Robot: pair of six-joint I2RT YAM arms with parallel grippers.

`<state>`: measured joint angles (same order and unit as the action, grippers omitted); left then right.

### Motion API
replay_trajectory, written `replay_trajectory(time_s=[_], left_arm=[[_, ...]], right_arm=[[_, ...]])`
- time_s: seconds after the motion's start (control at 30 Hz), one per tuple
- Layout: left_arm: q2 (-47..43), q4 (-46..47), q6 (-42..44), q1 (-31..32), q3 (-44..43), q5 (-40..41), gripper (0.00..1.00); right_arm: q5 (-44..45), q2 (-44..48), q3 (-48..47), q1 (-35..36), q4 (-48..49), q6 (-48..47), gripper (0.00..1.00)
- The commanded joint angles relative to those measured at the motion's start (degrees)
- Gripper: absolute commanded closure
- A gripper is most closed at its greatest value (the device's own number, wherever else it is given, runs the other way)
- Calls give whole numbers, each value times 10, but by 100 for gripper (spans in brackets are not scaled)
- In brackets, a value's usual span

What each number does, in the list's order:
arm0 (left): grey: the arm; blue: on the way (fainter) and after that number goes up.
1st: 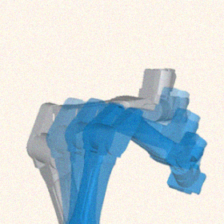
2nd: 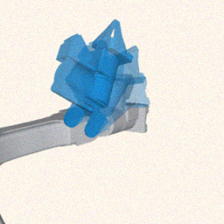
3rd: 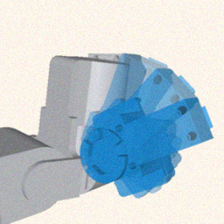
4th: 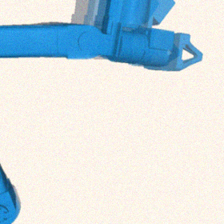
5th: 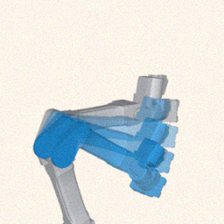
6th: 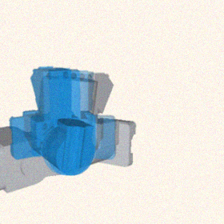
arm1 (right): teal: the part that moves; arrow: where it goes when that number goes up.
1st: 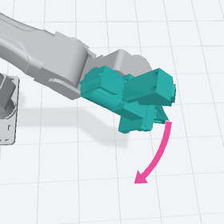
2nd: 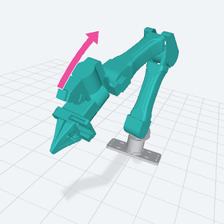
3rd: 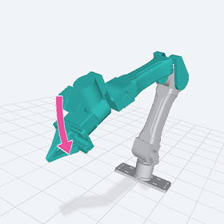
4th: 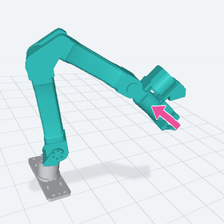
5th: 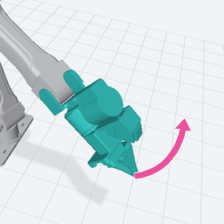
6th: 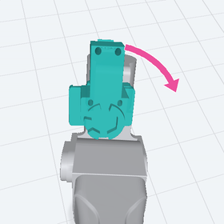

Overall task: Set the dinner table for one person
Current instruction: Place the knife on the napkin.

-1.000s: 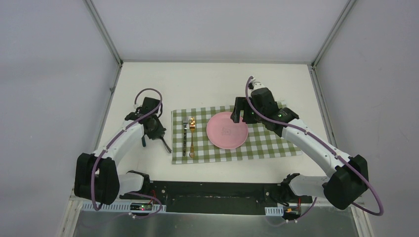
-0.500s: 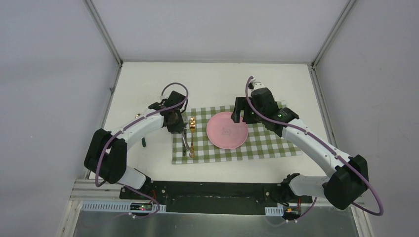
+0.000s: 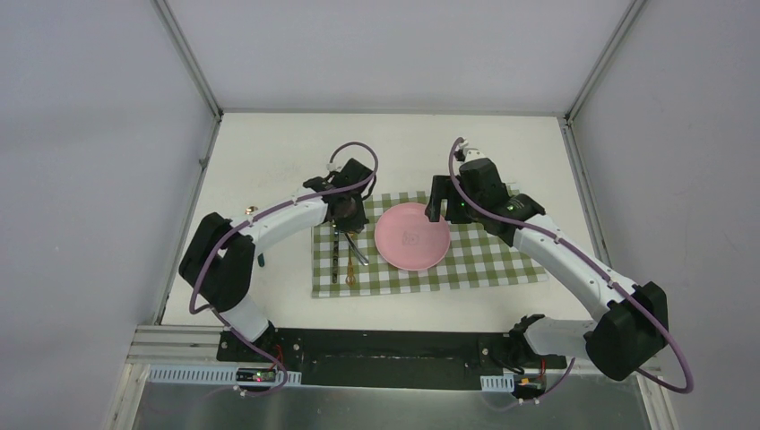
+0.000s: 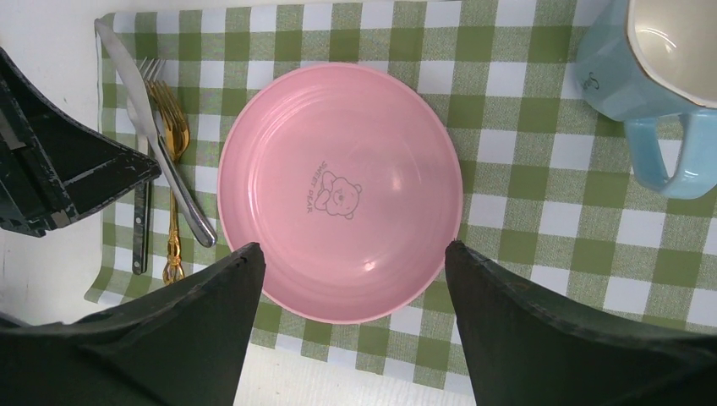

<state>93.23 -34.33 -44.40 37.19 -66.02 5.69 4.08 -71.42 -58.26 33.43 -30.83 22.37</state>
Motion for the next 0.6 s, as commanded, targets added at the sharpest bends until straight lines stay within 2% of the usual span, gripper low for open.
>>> replay_trajectory(time_s=[0.0,0.13,0.33,0.57], left_arm=[[-8,-13,-9,3,-4,52,100],[-31,-58,-11,3,6,111,100],[-75,-110,-20,0,15,181,100],[-136,-128,-53,-23,79,220,100]], right_arm=[[-6,16,-11,-4,7,-11,17],[-60,-15,-17,-3,9,-13,13],[-135,-83,-33,10,34,-13,14],[-201,-175,-59,45,81,-8,17]])
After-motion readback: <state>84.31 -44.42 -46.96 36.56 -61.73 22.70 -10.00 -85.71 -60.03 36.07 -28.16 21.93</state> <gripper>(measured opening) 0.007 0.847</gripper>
